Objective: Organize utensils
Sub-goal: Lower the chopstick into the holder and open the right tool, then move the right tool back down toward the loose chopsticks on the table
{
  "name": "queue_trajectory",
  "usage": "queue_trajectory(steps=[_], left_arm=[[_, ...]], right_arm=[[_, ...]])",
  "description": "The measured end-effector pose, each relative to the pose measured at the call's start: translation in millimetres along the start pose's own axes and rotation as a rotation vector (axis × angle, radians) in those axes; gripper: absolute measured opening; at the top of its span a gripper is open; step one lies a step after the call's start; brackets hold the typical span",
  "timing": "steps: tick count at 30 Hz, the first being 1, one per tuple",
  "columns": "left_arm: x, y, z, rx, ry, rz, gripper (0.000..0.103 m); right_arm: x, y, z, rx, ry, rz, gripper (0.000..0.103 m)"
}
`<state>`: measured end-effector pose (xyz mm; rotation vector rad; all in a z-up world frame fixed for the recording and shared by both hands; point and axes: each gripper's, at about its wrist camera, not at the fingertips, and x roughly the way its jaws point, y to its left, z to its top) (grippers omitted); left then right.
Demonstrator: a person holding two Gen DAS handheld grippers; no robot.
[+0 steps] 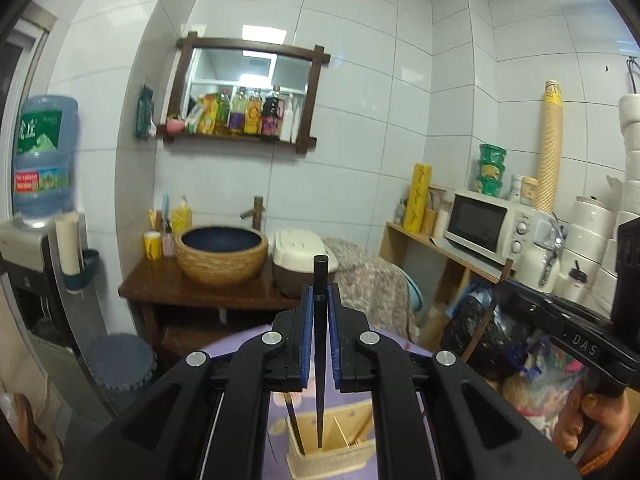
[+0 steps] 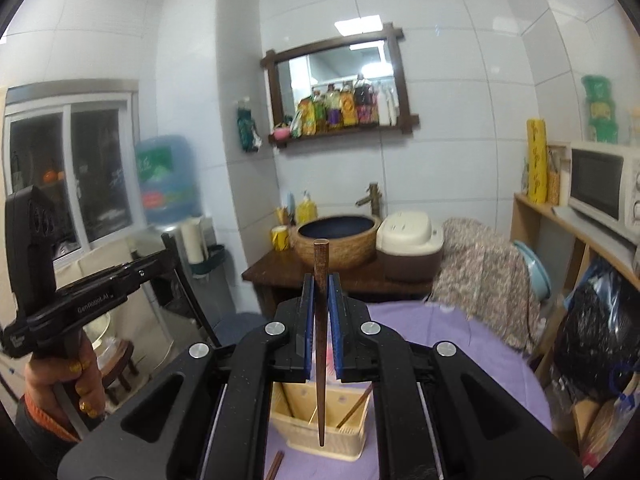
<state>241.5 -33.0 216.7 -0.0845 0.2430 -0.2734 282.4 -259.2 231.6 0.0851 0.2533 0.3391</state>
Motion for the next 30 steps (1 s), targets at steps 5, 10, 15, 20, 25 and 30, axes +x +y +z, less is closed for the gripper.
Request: queue_trajectory(steps=[5, 10, 15, 20, 25, 30], left_arm=[[35.9, -7.4, -22.4, 0.010, 0.030, 0.042, 0.008], [64.8, 5.2, -65.1, -0.027, 0.125, 0.047, 0.008], [78.0, 14.7, -98.7, -0.044, 0.191, 0.052, 0.008], [85.9, 19.3, -112.5, -0.048, 0.228, 0.057, 0.008], [90.8, 18.9, -116.9, -0.043, 0.252, 0.052, 0.009], [86.6, 17.0, -118.7, -0.034, 0.250, 0.047, 0.034]], right_arm=[[32.7, -8.3, -13.1, 0.018, -0.004, -0.054, 0.008], [65.0, -19.6, -58.9, 0.048, 0.080, -0.069, 0.008], [82.0, -29.9, -94.5, 0.074, 0.147, -0.075, 0.008], [89.9, -36.9, -106.3, 0.096, 0.169, -0.084, 0.008], [93.8, -38.9, -112.3, 0.098, 0.178, -0.096, 0.008], [92.2, -37.8, -115.7, 0.085, 0.170, -0.101, 0.011]])
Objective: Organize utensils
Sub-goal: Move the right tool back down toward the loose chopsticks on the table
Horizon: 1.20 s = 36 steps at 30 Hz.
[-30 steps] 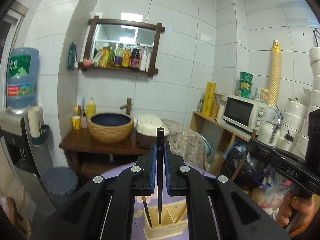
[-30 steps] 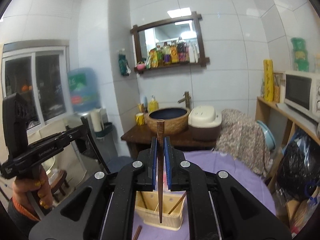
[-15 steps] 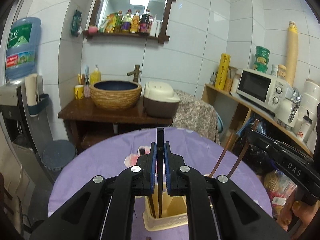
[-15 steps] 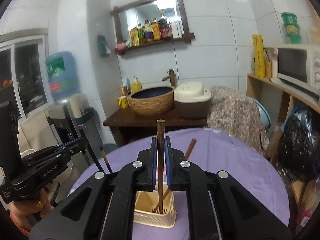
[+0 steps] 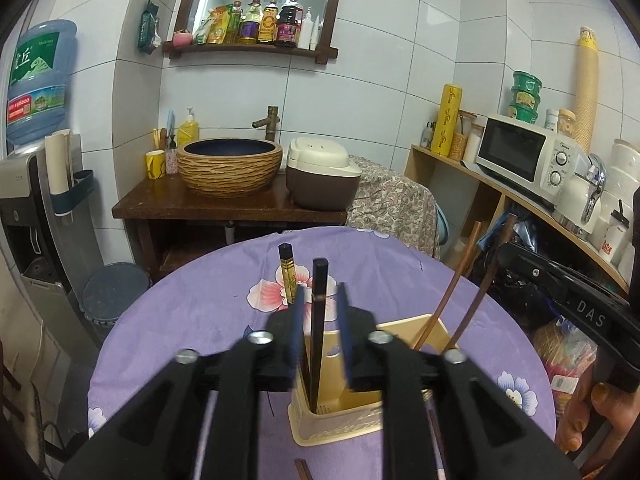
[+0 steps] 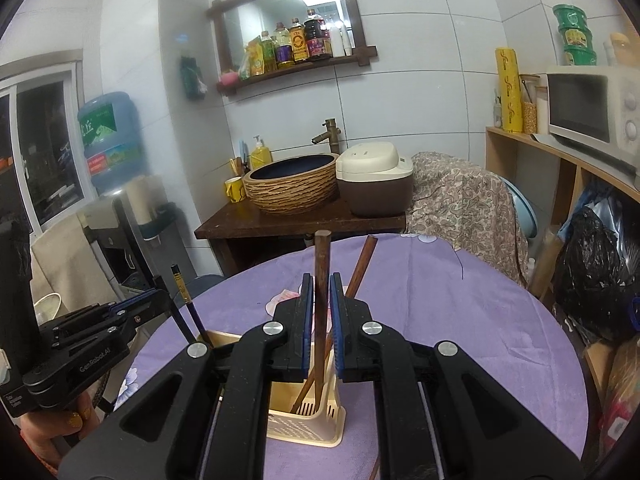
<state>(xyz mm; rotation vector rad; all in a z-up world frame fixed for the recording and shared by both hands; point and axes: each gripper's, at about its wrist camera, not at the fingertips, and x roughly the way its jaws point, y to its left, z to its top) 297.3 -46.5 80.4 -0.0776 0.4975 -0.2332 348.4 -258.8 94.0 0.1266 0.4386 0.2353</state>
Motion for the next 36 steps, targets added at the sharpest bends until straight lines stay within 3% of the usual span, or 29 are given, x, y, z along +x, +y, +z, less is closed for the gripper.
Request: queue_trajectory(steps=[1, 2, 4, 7, 10, 17, 26, 32, 36], left_arm=[[-4.7, 0.4, -0.6, -0.002, -0.011, 0.001, 0.052], [-8.9, 1.0, -1.8, -0.005, -0.023, -0.001, 0.058], [-17.7, 1.6, -4.5, -0.001, -0.040, -0.004, 0.067], [-34.5, 9.2, -18.1, 0.003, -0.029, -0.003, 0.082], [-46.4, 19.7, -41.2, -0.006, -0.015, 0.013, 0.088], [-44.3, 42.9, -114.0, -0.049, 0.139, 0.087, 0.088], [-39.7, 29.2, -185.6, 0.004, 0.288, 0.102, 0.087], [-35.8, 7.2, -206.7, 0.078, 0.341, 0.080, 0.077], [-29.9, 0.7, -217.1, 0.097, 0.376, 0.105, 0.067]], right_arm=[[-1.3, -0.2, 0.2, 0.001, -0.002, 0.000, 0.024], [-5.4, -1.4, -1.0, 0.007, -0.014, -0.004, 0.052], [-16.3, -3.2, -4.3, 0.011, -0.059, -0.031, 0.079], [-35.7, -7.0, -15.4, 0.005, -0.088, -0.085, 0.087], [-48.5, -15.4, -36.4, 0.015, -0.056, -0.117, 0.091], [-55.9, -29.7, -104.2, 0.035, 0.105, -0.180, 0.097], [-59.8, -21.3, -181.4, -0.061, 0.250, -0.296, 0.097], [-58.2, -22.8, -215.5, -0.060, 0.331, -0.311, 0.097], [-60.7, -24.9, -225.9, -0.036, 0.350, -0.308, 0.097]])
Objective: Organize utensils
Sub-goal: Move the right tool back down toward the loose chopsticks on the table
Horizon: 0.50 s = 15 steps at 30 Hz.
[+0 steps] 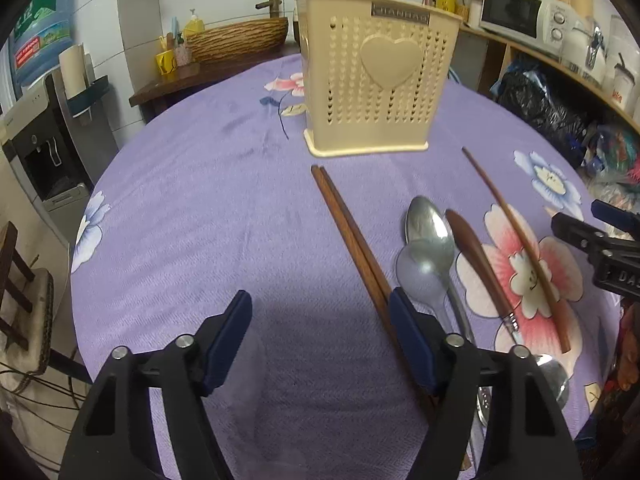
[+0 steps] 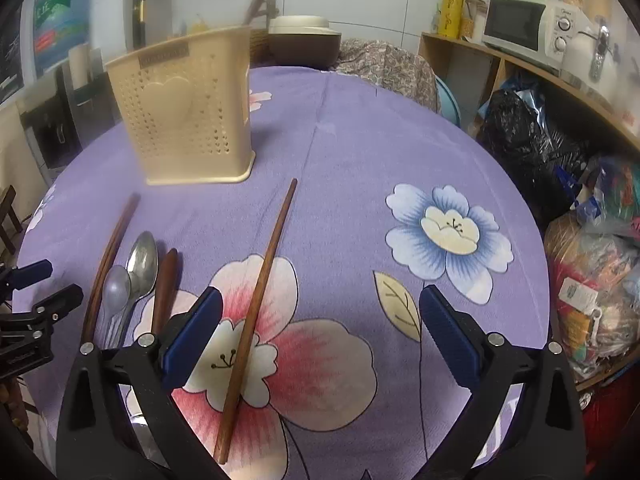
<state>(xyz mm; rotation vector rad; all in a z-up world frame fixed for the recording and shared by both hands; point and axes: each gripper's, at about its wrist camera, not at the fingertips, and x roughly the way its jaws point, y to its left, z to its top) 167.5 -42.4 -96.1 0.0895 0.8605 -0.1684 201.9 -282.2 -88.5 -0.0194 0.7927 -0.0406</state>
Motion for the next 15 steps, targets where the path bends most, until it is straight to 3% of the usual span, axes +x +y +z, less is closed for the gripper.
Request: queue_trajectory(steps=[15], left_arm=[[6.7, -7.8, -2.1, -0.009, 0.024, 0.005, 0.063]], right_arm=[[11.1, 15.5, -5.9, -0.034, 0.061, -0.009, 0.097]])
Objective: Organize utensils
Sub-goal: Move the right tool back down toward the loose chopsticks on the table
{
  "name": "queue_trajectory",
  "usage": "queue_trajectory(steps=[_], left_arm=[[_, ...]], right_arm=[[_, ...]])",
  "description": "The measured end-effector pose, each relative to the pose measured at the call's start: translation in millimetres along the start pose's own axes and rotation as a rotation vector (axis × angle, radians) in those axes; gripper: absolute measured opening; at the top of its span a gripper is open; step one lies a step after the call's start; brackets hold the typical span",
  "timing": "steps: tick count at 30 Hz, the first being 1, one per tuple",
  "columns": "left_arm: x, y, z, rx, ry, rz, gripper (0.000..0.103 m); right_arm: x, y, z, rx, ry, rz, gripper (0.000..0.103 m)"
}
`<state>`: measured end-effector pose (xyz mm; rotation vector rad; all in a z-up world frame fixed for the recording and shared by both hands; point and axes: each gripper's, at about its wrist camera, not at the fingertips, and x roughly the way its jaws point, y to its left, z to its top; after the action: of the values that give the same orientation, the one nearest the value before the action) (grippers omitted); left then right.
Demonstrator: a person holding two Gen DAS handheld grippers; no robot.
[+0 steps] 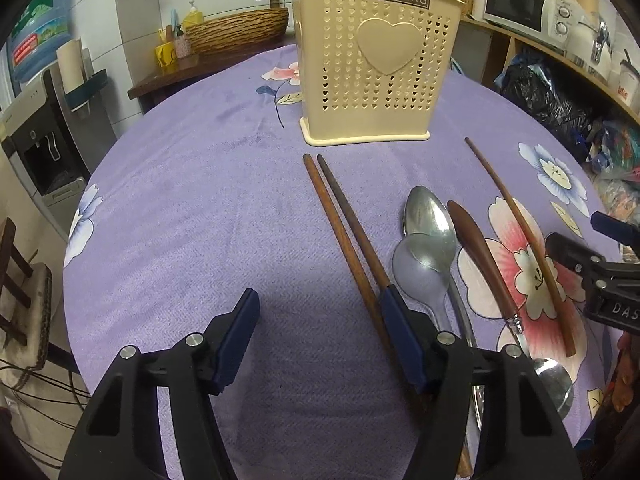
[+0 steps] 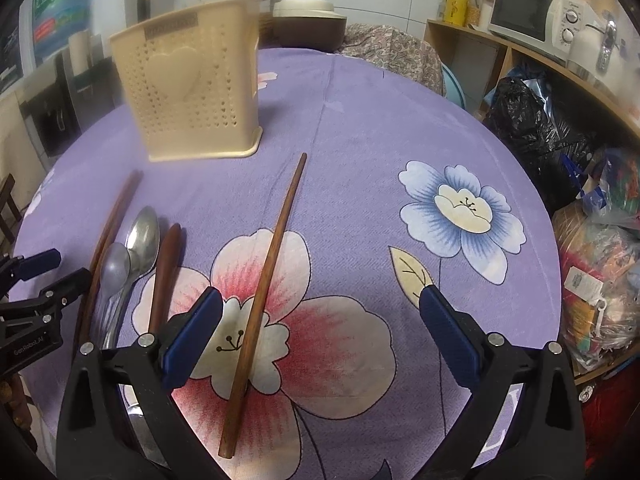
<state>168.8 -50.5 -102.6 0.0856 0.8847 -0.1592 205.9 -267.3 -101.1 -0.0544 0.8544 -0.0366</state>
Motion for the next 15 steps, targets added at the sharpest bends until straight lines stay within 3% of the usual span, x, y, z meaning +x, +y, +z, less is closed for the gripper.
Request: queue_trajectory(steps=[9, 15], left_arm=[[-2.8, 22.0, -3.8, -0.041, 0.011, -0.016, 0.063], [-3.8, 25.0, -4.8, -0.042, 0.010, -0.026, 0.064]], right_arm=[[9.1, 8.0, -9.1, -0.030, 0.055, 0.036, 0.097], [13.6, -15.4, -14.9, 0.017, 0.075, 0.033, 0.097]])
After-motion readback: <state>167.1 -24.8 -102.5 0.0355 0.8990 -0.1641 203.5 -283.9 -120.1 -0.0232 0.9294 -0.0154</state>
